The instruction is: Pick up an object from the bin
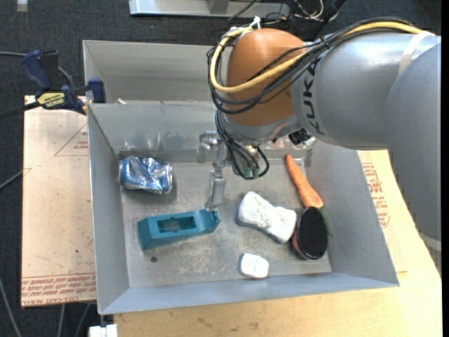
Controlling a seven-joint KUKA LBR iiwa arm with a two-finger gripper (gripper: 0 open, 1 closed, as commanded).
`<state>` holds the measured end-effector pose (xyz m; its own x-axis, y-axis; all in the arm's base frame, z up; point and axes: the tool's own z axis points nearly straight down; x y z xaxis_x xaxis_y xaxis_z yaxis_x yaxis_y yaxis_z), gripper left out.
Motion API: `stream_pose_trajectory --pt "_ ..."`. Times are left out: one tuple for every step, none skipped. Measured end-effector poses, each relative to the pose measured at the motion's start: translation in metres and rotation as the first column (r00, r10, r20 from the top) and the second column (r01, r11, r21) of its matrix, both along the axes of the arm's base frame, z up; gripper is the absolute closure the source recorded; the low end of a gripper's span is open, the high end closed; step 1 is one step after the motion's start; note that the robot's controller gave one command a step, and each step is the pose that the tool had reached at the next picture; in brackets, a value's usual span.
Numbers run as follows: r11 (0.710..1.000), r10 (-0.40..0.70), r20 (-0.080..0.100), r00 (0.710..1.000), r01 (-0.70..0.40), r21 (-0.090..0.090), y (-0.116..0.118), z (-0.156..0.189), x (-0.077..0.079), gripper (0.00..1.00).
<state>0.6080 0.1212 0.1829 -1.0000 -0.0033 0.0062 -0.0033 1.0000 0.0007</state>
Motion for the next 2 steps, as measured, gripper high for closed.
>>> stream_pose_trajectory --pt "1.0 -0.002 0.007 1.0 0.002 0.001 0.0 0.005 0.002 0.0" --pt "0.997 0.072 0.009 0.997 -0.072 0.001 0.014 -0.029 -0.025 0.0"
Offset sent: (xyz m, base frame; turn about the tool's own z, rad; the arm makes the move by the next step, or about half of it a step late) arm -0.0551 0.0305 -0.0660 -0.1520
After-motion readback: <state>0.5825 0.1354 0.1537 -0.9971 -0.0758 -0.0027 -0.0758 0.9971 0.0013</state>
